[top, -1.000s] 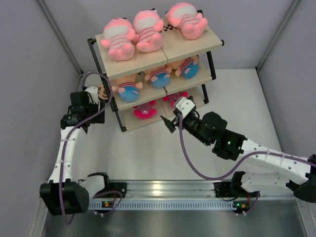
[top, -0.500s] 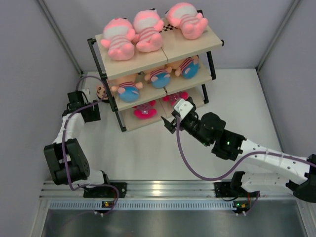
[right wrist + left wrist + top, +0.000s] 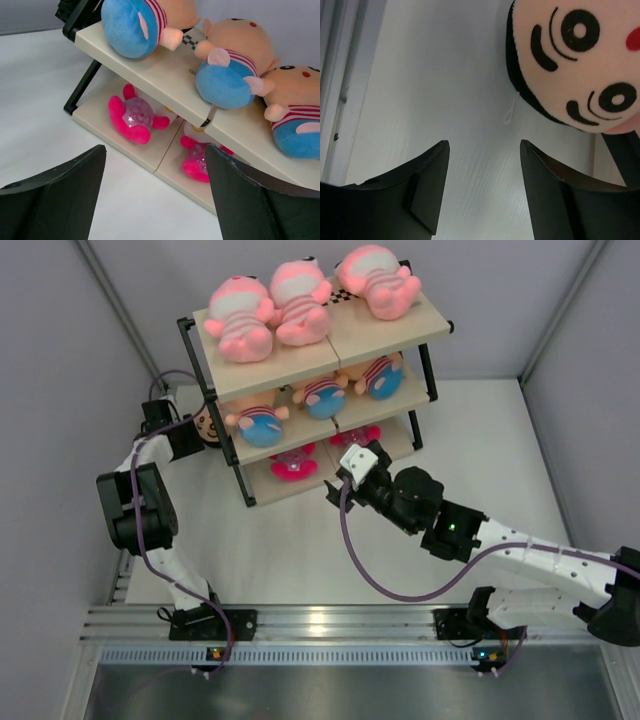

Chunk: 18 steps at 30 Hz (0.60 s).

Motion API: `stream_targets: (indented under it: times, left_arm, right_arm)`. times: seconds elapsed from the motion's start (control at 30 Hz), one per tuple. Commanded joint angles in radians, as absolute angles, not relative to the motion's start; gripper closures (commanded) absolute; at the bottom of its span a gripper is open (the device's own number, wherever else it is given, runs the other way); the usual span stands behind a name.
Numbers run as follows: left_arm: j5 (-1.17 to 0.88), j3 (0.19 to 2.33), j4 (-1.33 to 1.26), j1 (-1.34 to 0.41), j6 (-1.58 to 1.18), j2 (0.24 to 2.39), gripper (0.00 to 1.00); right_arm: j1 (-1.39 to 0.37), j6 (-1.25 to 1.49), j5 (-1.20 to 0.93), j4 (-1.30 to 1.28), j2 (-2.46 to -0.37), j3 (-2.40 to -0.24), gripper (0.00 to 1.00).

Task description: Place and organize the stuffed toys onto the shelf

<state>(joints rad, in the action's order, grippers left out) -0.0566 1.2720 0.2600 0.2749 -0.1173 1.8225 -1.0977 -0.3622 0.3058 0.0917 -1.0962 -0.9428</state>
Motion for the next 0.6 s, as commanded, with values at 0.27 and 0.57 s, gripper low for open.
stream_targets:
  times: [0.27, 0.57]
  left_arm:
    - [-0.143, 1.423, 0.212, 0.276, -0.183, 1.970, 0.46]
    - [-0.218, 1.465, 0.218, 0.276, -0.169, 2.022, 0.64]
  right_arm:
    - [-1.058, -0.383, 0.307, 0.100, -1.167, -0.996, 0.19]
    - [-1.042, -0.385, 0.307, 0.101, -1.198, -1.008, 0.19]
